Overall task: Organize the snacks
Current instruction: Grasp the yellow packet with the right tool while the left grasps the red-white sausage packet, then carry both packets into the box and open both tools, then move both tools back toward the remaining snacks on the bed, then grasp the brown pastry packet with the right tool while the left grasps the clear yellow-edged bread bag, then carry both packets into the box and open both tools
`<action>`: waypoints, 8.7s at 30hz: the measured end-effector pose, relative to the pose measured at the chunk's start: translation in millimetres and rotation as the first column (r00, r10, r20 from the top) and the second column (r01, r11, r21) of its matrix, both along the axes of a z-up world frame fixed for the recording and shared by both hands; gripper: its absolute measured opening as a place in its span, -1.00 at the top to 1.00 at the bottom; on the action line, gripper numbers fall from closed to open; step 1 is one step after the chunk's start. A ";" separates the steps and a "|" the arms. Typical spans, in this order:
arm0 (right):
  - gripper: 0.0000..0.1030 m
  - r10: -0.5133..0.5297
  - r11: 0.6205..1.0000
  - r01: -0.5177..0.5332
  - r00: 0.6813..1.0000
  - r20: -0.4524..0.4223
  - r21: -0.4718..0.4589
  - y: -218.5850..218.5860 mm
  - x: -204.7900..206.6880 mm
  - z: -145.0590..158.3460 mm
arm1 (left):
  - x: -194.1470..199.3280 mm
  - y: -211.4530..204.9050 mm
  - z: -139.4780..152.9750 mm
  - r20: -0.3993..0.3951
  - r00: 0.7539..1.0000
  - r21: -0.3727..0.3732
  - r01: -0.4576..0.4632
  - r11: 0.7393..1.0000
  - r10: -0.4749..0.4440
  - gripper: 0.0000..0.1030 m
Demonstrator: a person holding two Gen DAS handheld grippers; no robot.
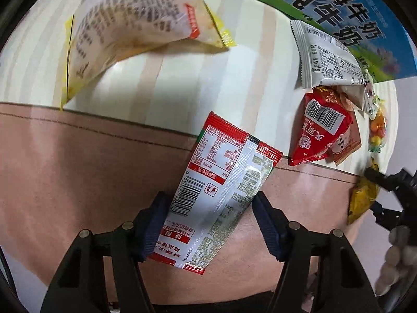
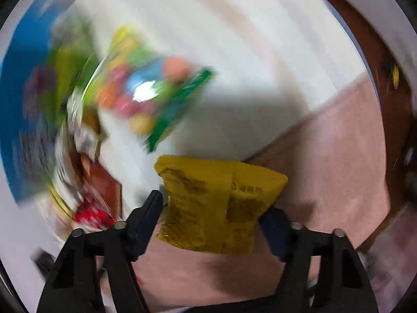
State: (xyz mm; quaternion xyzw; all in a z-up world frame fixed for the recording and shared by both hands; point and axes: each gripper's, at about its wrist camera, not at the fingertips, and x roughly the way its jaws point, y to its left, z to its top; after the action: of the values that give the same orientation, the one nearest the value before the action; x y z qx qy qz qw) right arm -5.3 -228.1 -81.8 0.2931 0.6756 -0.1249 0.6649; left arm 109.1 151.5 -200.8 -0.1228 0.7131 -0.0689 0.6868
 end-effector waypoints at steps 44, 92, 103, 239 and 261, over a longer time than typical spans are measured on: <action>-0.03 0.452 0.889 -0.442 0.888 0.080 -0.121 148.3 -52.8 30.3 | -51.9 -21.5 19.8 0.096 0.992 -0.013 0.087 0.996 -0.085 0.12; -0.71 0.554 0.831 -0.557 0.823 0.126 -0.017 202.7 270.9 58.2 | 238.5 19.0 84.0 -0.064 0.998 -0.057 -0.001 0.998 -0.002 -0.05; -0.89 0.584 0.812 -0.575 0.805 0.103 -0.101 196.7 271.6 70.4 | 232.9 3.6 112.1 0.035 0.998 -0.036 0.047 0.998 -0.046 -0.93; -0.18 0.399 0.910 -0.409 0.808 0.433 -0.075 139.9 59.5 187.1 | 62.5 -33.1 194.5 0.369 0.928 -0.167 0.126 0.978 -0.057 0.22; -0.55 0.418 0.903 -0.382 0.887 0.197 -0.194 93.4 255.0 129.6 | 224.0 2.1 104.3 0.125 0.985 0.195 0.093 0.976 -0.119 -0.13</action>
State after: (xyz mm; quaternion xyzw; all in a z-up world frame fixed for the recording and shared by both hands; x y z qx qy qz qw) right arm 249.7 -134.7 47.8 0.1092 0.6273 0.0001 0.7711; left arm 333.1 153.6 -96.5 -0.0140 0.6736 -0.0456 0.7375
